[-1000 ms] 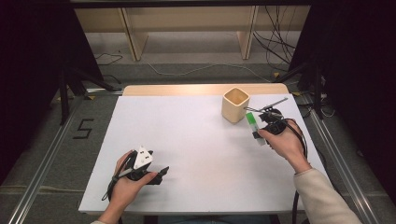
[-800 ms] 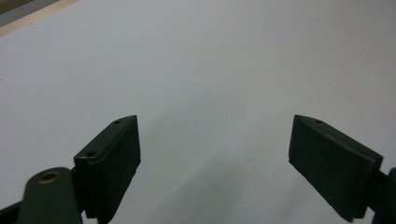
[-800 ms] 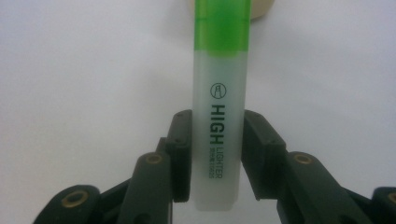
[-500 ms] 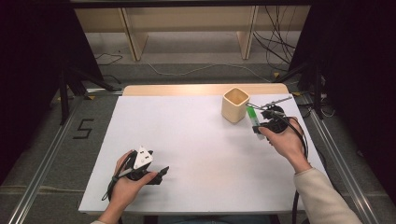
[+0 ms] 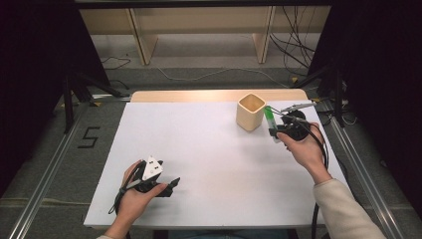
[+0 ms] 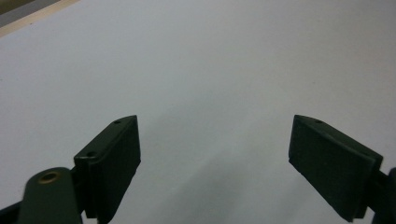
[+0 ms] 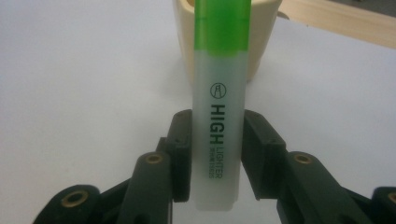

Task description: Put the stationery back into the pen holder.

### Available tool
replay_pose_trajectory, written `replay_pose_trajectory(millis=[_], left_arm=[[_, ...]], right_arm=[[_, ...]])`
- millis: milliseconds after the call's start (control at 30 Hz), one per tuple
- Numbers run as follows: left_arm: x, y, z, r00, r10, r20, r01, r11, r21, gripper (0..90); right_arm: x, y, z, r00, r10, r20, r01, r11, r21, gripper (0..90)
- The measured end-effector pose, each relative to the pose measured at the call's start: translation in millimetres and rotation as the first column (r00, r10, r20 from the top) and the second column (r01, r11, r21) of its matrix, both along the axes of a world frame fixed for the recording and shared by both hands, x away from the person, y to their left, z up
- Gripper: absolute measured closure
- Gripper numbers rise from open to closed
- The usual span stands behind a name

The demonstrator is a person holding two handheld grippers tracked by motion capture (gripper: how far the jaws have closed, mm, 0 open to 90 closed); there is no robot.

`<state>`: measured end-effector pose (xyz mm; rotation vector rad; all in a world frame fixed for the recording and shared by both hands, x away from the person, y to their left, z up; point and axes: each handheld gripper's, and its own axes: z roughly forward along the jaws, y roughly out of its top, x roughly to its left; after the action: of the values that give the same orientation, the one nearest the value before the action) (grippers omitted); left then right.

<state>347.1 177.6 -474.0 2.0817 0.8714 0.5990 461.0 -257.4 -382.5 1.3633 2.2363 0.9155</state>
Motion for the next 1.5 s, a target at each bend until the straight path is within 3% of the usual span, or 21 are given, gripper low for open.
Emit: replay_pose_trajectory(millis=[267, 900, 1233, 1500], left_arm=[[0.0, 0.2, 0.1, 1.0, 0.0, 0.0, 0.0, 1.0, 0.001, 16.7], [0.1, -0.1, 0.1, 1.0, 0.002, 0.002, -0.002, 1.0, 0.002, 16.7], [0.3, -0.3, 0.1, 1.0, 0.003, 0.0, -0.003, 1.0, 0.002, 16.7], [0.2, -0.2, -0.1, 1.0, 0.006, 0.004, -0.006, 1.0, -0.004, 16.7]], right_arm=[[-0.3, -2.4, 1.8, 0.9983, -0.008, 0.058, 0.005, 0.999, 0.046, 66.0], [2.4, -3.4, 4.1, 0.9898, -0.009, 0.142, -0.006, 0.995, 0.104, 66.1], [8.7, -4.4, 2.1, 0.982, -0.011, 0.188, -0.014, 0.991, 0.135, 66.1], [16.1, -4.1, 2.0, 0.9695, -0.016, 0.245, -0.026, 0.986, 0.166, 66.1]])
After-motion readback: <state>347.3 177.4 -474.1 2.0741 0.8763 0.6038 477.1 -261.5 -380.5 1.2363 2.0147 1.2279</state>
